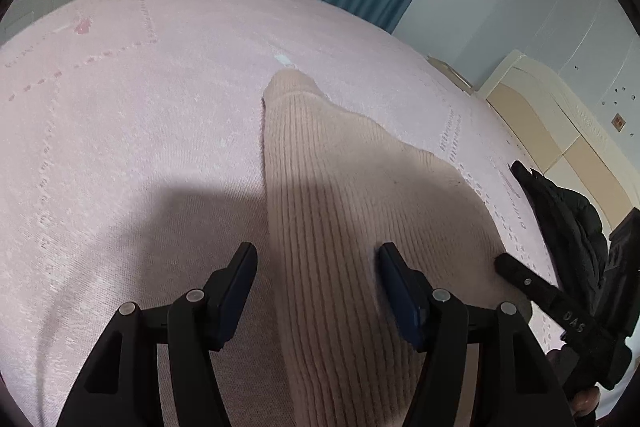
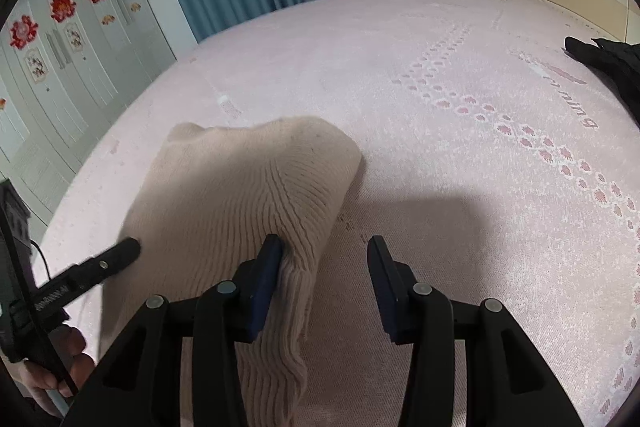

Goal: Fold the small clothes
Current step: 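Smooth the folded sweater flat with both tools, fingers open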

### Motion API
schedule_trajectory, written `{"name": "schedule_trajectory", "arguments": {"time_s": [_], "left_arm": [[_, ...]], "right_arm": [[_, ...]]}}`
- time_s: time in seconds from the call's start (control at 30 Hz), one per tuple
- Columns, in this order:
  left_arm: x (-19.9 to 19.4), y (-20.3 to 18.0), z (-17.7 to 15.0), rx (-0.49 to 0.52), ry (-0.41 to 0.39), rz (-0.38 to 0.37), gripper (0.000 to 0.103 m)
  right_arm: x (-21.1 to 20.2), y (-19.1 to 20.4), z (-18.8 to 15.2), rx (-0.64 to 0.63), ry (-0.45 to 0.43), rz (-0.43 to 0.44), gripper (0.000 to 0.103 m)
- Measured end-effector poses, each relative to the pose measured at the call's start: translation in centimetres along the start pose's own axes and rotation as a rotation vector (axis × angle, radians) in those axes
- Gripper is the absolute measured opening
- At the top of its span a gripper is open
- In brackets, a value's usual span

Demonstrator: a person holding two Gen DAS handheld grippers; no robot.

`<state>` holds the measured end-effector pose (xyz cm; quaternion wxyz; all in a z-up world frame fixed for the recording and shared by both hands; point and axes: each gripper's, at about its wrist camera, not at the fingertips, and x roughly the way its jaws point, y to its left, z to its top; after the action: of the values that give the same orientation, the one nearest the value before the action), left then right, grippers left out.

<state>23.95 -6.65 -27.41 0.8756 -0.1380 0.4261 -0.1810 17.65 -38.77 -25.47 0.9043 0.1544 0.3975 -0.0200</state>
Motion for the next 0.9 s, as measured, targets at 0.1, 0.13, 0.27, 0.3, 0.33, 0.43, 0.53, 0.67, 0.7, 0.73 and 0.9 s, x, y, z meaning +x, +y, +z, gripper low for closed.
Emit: {"name": "schedule_trajectory", "arguments": {"time_s": [0.1, 0.13, 0.27, 0.3, 0.33, 0.43, 0.53, 0.67, 0.7, 0.73, 0.9], "left_arm": [[-0.5, -0.1, 0.0, 0.0, -0.019, 0.001, 0.06], [-0.5, 0.0, 0.1, -0.003, -0.02, 0.0, 0.06], [-0.5, 0.2, 0.2, -0.023, -0.016, -0.01, 0.06], [-0.5, 0.2, 0.2, -0.023, -0.016, -0.011, 0.059], [-0.5, 0.1, 0.2, -0.021, -0.019, -0.011, 0.059], [-0.7, 0.0, 0.1, -0.011, -0.025, -0.006, 0.057], [-0.9, 0.1, -0.1, -0.019, -0.028, -0.009, 0.056], [-1.3, 0.1, -0.4, -0.019, -0.036, -0.003, 0.056], [-1.4, 0.0, -0.4, -0.014, -0.039, 0.002, 0.056], [-1.5, -0.1, -0.5, -0.009, -0.042, 0.007, 0.056], [-2.2, -0.3, -1.1, 0.003, -0.055, 0.03, 0.056]], "right_arm": [[0.0, -0.3, 0.2, 0.015, -0.003, -0.001, 0.042], [0.3, -0.4, 0.2, 0.02, 0.007, 0.0, 0.041], [0.6, -0.2, 0.1, 0.011, 0.016, -0.015, 0.04], [0.6, -0.2, 0.1, 0.01, 0.015, -0.018, 0.04], [0.5, -0.1, 0.1, 0.01, 0.015, -0.018, 0.04], [0.4, -0.3, 0.1, 0.017, 0.011, -0.012, 0.04], [-0.1, -0.6, 0.1, 0.032, -0.001, -0.007, 0.04], [-0.6, -0.9, 0.1, 0.048, -0.013, -0.006, 0.04], [-0.6, -0.9, 0.1, 0.05, -0.013, -0.005, 0.04], [-0.6, -1.0, 0.1, 0.052, -0.013, -0.003, 0.04], [-0.9, -0.9, -0.3, 0.044, -0.015, -0.008, 0.04]]}}
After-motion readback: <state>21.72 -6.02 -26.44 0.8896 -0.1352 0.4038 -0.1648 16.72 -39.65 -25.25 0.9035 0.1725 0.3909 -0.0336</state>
